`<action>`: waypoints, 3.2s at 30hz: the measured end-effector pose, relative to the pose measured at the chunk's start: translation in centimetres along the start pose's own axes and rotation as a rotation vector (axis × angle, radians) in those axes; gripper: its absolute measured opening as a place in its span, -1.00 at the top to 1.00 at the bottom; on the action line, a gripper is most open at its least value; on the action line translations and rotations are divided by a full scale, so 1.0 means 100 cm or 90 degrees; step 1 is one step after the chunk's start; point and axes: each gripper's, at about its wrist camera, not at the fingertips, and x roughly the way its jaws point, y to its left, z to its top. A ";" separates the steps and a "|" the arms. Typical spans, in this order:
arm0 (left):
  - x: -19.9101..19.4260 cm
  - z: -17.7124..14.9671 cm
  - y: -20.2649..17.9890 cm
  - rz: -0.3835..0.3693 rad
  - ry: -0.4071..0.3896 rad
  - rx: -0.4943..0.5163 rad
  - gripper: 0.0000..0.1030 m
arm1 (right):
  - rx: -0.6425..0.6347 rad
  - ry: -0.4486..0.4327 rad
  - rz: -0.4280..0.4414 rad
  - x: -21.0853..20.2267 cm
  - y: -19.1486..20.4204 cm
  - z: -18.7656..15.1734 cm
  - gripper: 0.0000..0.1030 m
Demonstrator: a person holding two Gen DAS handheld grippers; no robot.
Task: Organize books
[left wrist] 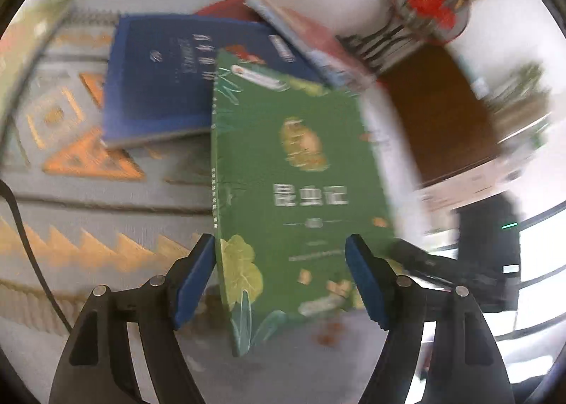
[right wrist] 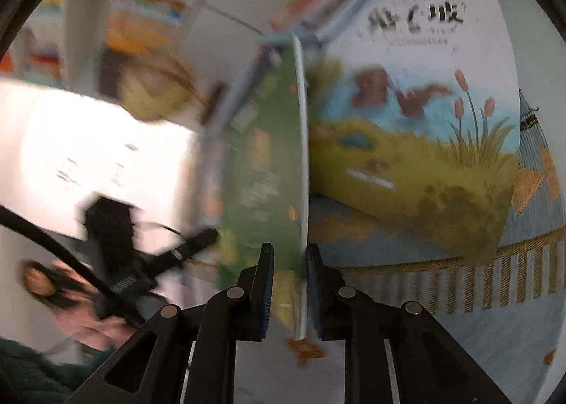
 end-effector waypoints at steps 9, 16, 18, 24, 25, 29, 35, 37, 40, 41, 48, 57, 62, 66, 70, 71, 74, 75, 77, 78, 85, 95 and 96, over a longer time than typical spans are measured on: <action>0.021 0.001 -0.004 -0.078 0.026 -0.037 -0.39 | 0.048 0.037 -0.016 0.026 -0.028 -0.003 0.51; 0.023 -0.001 -0.008 0.060 0.006 0.089 0.57 | 0.030 -0.007 -0.036 0.017 -0.008 -0.011 0.60; 0.018 -0.002 -0.016 0.068 0.004 0.127 0.58 | -0.010 -0.009 -0.063 0.012 0.010 -0.008 0.60; -0.015 -0.005 -0.036 0.061 -0.029 0.190 0.57 | -0.158 -0.021 -0.160 0.010 0.071 -0.012 0.59; -0.021 -0.003 -0.036 0.057 -0.037 0.191 0.57 | -0.176 -0.023 -0.163 0.010 0.080 -0.014 0.59; -0.055 -0.004 -0.025 0.062 -0.072 0.181 0.57 | -0.245 -0.016 -0.177 0.020 0.117 -0.021 0.60; -0.118 0.010 0.000 0.089 -0.138 0.155 0.57 | -0.315 -0.010 -0.153 0.049 0.171 -0.025 0.60; -0.145 0.019 0.017 0.107 -0.162 0.136 0.57 | -0.335 -0.002 -0.128 0.070 0.193 -0.023 0.60; -0.181 0.036 0.051 0.151 -0.195 0.120 0.57 | -0.367 0.014 -0.098 0.114 0.224 -0.018 0.60; -0.190 0.041 0.062 0.163 -0.204 0.119 0.57 | -0.372 0.016 -0.089 0.128 0.232 -0.017 0.60; -0.202 0.077 0.137 0.221 -0.216 0.086 0.57 | -0.366 0.056 -0.062 0.239 0.261 -0.001 0.59; -0.194 0.099 0.206 0.207 -0.191 0.008 0.47 | -0.337 0.085 -0.098 0.318 0.266 0.011 0.58; -0.184 0.100 0.239 0.205 -0.162 -0.071 0.33 | -0.315 0.102 -0.131 0.341 0.260 0.001 0.58; -0.180 0.095 0.249 0.236 -0.137 -0.112 0.32 | -0.301 0.116 -0.157 0.350 0.251 -0.003 0.58; -0.186 0.089 0.247 0.314 -0.122 -0.115 0.27 | -0.282 0.122 -0.189 0.358 0.244 -0.001 0.52; -0.187 0.088 0.246 0.315 -0.120 -0.114 0.25 | -0.270 0.134 -0.203 0.360 0.241 0.000 0.49; -0.189 0.081 0.239 0.329 -0.115 -0.111 0.22 | -0.248 0.162 -0.192 0.356 0.235 0.003 0.48; -0.189 0.080 0.235 0.331 -0.116 -0.105 0.22 | -0.250 0.165 -0.196 0.354 0.235 0.002 0.48; -0.190 0.076 0.229 0.336 -0.116 -0.098 0.19 | -0.258 0.168 -0.205 0.349 0.233 -0.001 0.48; -0.190 0.074 0.226 0.336 -0.115 -0.097 0.19 | -0.262 0.163 -0.204 0.347 0.233 -0.003 0.48; -0.187 0.067 0.188 0.359 -0.112 -0.072 0.19 | -0.264 0.163 -0.224 0.321 0.224 -0.009 0.48; -0.150 0.058 0.073 0.313 -0.107 0.031 0.01 | -0.186 0.143 -0.179 0.213 0.169 -0.023 0.48; -0.143 0.058 0.062 0.305 -0.107 0.042 -0.03 | -0.182 0.134 -0.178 0.201 0.165 -0.021 0.48</action>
